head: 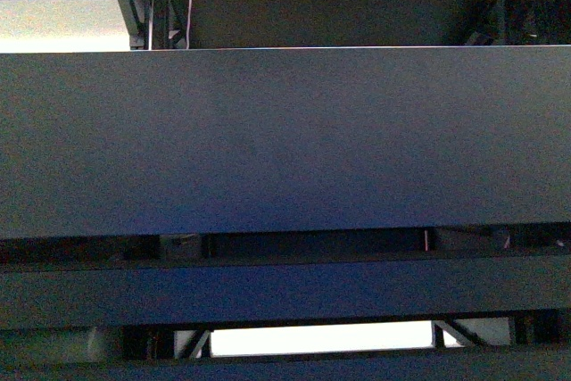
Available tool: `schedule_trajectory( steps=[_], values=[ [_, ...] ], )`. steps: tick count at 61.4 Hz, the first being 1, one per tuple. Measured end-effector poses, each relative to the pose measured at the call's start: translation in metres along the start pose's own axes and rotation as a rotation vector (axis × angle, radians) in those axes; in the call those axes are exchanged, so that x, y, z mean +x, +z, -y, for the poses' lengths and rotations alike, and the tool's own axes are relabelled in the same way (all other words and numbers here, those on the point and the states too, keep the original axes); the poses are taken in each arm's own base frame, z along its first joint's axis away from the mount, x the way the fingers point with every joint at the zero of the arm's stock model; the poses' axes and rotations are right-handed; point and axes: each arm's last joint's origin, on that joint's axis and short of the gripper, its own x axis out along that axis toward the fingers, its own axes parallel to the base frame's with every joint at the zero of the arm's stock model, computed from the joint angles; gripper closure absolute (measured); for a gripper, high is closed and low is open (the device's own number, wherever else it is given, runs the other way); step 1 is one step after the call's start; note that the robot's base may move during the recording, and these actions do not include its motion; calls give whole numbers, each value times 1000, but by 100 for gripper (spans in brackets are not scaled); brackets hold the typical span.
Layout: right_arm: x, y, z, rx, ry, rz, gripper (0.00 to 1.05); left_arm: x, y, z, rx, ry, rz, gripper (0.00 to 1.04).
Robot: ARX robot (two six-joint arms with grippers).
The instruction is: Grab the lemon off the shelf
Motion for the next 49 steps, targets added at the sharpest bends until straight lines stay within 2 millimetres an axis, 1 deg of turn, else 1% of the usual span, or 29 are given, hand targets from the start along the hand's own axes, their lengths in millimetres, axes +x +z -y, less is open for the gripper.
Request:
schedule_trajectory(
  steps=[49],
  values=[
    [0, 0, 0, 0, 0, 1, 7, 0, 0, 0, 0, 0, 0, 8]
  ],
)
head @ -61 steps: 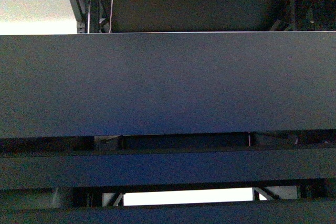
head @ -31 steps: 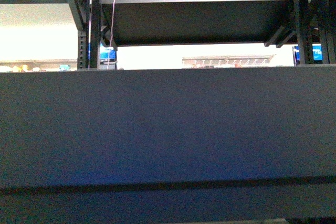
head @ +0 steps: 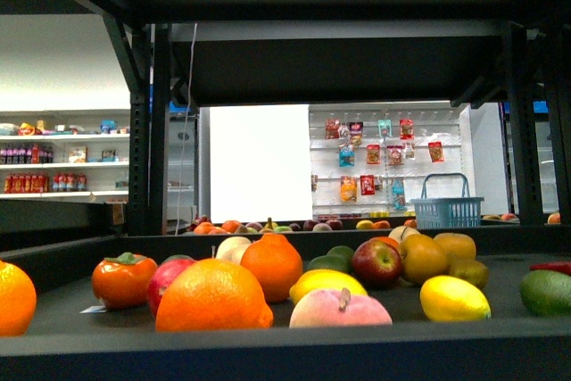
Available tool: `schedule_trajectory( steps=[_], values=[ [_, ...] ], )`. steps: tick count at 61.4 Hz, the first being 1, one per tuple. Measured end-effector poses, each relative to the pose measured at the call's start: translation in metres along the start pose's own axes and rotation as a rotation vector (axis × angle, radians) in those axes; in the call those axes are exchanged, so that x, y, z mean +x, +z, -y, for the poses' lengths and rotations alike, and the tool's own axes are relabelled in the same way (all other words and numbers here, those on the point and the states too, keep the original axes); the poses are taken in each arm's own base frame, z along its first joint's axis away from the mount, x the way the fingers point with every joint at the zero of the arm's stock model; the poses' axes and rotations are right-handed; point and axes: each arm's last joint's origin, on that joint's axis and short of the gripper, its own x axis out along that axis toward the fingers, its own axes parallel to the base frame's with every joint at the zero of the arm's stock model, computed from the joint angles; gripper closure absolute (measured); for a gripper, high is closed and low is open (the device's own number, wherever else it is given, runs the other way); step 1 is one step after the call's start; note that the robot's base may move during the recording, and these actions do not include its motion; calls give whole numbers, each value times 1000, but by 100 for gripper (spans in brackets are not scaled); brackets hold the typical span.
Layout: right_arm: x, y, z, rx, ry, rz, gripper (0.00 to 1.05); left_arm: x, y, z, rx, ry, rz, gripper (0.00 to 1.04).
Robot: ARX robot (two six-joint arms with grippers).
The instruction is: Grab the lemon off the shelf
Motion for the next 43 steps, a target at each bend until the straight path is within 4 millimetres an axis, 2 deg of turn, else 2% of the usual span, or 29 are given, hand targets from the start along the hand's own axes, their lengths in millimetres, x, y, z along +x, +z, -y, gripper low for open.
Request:
schedule_trajectory(
  steps=[43],
  values=[
    [0, 0, 0, 0, 1, 0, 7, 0, 0, 0, 0, 0, 0, 8]
  ],
)
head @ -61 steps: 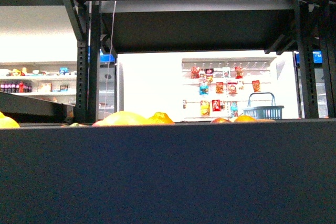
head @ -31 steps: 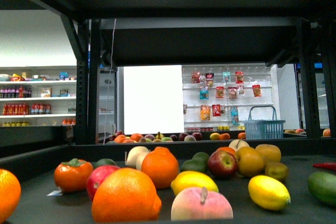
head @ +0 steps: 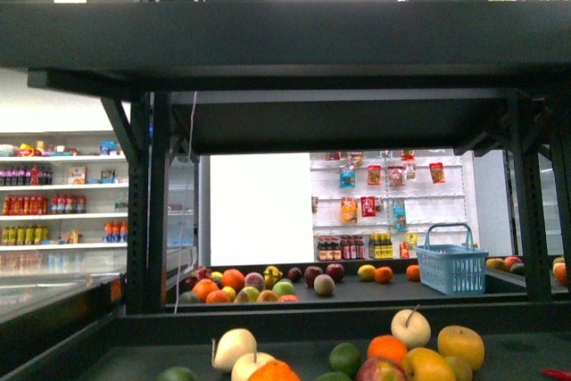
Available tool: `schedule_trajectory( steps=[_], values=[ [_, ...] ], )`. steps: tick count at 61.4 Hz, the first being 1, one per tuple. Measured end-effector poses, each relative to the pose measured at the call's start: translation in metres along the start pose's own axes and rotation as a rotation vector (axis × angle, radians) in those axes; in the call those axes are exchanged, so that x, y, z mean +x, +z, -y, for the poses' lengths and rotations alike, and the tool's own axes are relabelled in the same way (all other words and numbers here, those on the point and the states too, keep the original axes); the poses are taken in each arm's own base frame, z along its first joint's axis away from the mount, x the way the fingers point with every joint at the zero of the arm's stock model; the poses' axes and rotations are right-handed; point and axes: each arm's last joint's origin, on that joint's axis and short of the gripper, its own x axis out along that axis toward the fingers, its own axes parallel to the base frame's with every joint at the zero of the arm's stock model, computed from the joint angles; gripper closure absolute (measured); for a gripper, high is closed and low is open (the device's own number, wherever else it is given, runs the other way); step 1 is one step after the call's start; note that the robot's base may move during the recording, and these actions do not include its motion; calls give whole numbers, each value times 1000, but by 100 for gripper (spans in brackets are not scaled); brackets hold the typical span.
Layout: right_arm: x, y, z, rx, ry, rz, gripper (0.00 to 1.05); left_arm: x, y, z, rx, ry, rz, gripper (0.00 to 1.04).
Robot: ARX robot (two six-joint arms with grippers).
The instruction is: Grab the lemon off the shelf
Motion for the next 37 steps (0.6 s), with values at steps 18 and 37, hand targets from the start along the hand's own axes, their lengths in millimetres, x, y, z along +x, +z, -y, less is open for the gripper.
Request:
schedule_trajectory(
  steps=[18, 37],
  values=[
    [0, 0, 0, 1, 0, 0, 7, 0, 0, 0, 0, 0, 0, 8],
    [0, 0, 0, 0, 0, 0, 7, 0, 0, 0, 0, 0, 0, 8]
  ],
)
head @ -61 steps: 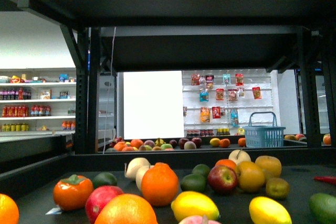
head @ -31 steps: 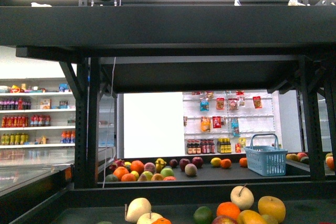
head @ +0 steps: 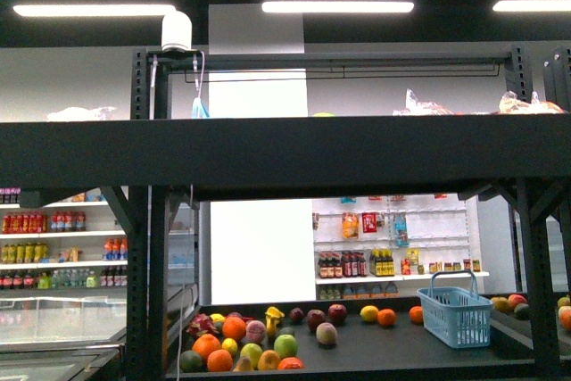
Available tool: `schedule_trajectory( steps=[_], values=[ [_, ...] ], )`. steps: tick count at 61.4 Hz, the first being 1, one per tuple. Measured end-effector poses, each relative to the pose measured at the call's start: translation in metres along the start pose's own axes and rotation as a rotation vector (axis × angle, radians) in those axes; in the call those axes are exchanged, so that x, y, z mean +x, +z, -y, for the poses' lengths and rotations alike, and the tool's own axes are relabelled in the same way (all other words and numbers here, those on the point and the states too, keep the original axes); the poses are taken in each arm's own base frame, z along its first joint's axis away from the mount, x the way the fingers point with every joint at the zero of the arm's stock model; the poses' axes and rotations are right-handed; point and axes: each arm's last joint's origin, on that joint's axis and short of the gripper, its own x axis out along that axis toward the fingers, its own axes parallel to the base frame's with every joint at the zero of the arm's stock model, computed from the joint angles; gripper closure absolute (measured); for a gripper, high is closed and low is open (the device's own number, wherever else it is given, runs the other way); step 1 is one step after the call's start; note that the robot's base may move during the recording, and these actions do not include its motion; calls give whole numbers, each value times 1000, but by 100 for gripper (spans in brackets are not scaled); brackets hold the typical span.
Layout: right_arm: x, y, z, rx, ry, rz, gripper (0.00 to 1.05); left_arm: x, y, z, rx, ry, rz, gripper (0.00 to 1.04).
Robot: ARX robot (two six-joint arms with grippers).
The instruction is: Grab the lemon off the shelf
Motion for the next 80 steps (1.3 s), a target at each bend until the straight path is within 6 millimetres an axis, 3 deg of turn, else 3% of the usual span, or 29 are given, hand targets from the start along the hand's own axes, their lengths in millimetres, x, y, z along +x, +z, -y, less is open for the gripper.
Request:
schedule_trajectory(
  steps=[29, 34, 40, 49, 57, 64, 71, 80],
  values=[
    [0, 0, 0, 0, 0, 0, 7, 0, 0, 0, -4, 3, -2, 8],
    [0, 0, 0, 0, -1, 0, 7, 2, -4, 0, -134, 125, -152, 8],
    [0, 0, 0, 0, 0, 0, 7, 11, -2, -3, -329, 133, -240, 8],
    [0, 0, 0, 0, 0, 0, 7, 38, 41, -15, -569, 104, -214, 8],
    [0, 0, 0, 0, 0, 0, 7, 74, 91, -43, -768, 104, -171, 8],
    [0, 0, 0, 0, 0, 0, 7, 101, 118, -80, -946, 161, -148, 8],
    [0, 0, 0, 0, 0, 0, 7, 124, 131, -117, -1082, 221, -145, 8],
    [0, 0, 0, 0, 0, 0, 7, 156, 126, -162, -1242, 302, -151, 8]
  ],
)
